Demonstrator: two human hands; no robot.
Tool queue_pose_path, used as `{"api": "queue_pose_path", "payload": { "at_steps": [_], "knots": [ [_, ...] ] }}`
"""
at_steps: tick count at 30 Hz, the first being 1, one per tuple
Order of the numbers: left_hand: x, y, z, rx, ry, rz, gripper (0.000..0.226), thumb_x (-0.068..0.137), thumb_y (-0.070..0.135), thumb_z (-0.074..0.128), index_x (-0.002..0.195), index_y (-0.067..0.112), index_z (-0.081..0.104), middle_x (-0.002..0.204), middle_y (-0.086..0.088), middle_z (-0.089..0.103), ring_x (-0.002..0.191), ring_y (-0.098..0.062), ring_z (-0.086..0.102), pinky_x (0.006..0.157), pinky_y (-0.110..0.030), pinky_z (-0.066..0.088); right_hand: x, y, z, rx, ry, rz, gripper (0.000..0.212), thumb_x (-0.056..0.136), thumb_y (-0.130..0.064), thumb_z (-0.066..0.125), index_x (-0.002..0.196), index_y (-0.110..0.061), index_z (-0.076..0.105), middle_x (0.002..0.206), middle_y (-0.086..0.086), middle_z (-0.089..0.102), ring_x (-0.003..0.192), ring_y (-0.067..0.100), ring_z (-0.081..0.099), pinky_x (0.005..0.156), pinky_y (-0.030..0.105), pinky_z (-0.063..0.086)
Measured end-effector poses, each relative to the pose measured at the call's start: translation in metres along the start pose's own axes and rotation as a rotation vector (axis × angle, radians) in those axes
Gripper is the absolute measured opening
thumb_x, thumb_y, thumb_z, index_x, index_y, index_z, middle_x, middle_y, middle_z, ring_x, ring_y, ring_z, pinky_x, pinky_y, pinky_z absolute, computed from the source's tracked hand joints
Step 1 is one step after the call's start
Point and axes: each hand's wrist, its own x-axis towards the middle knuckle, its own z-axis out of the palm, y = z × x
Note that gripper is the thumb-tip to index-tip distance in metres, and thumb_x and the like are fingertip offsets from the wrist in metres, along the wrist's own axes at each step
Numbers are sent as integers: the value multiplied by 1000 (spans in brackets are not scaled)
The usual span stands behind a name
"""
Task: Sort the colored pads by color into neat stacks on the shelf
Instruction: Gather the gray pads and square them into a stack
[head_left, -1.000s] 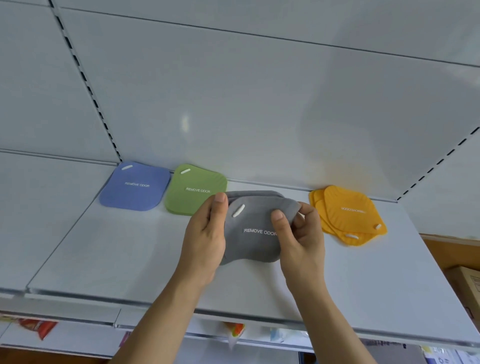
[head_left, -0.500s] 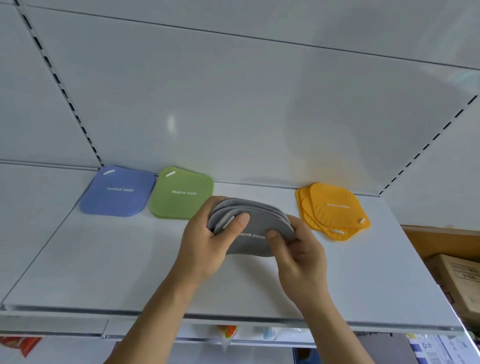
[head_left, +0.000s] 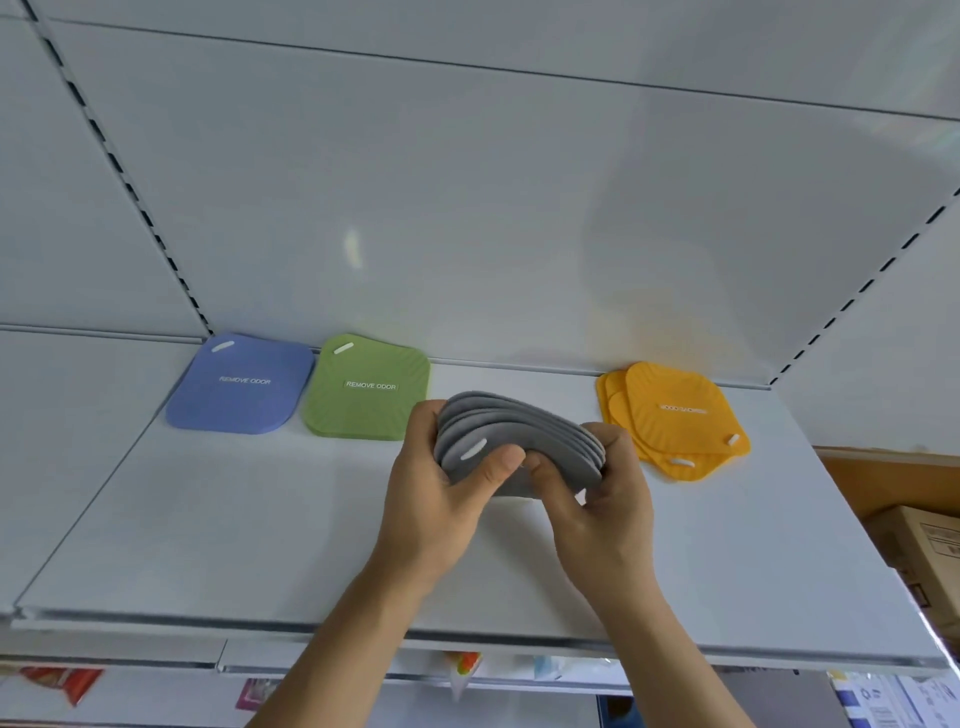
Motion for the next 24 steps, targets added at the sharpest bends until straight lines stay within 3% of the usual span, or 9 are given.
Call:
{"api": "queue_pose_path", "payload": {
  "at_steps": [3,6,11,16,21,24],
  "knots": [
    [1,-2,-4,90,-13,-8,44,78,50,87,104,32,56,98,24,72,93,2,70,77,-9,47,0,4,0,-5,17,48,31,85,-25,86,97,-35,59,87,-19,71,80,10,66,68,35,54],
    [1,-6,-2,76,-7,-27,44,75,47,81,107,30,56,101,23,74,95,2,71,79,-9,49,-2,3,3,70,-31,96,31,85,-28,85,102,-33,59,93,-20,73,85,6,70,71,29,57],
    [5,-9,-8,23,-48,-58,35,84,30,83,107,24,57,99,14,73,93,-3,69,78,-13,50,1,7,-3,3,-101,19,39,91,-4,75,110,-33,59,98,-20,71,89,9,68,71,20,51],
    [9,-19,-15,-29,-56,-44,26,78,20,64,104,19,59,101,-5,72,100,-30,67,88,-46,54,2,9,3,11,-59,-7,36,90,-6,77,106,-36,65,97,-22,73,90,8,69,73,24,55],
    [11,-14,-2,-39,10,-59,30,74,13,60,103,19,57,95,5,72,89,-9,67,77,-24,52,6,12,7,139,-88,50,33,95,2,67,109,-27,67,101,-8,76,96,15,71,82,34,56],
    [10,-7,1,-40,26,-36,36,75,9,58,108,24,59,98,13,73,92,-5,68,77,-16,53,4,10,9,151,-65,33,35,94,-2,65,114,-32,64,106,-6,75,101,19,70,84,38,57]
  ]
}}
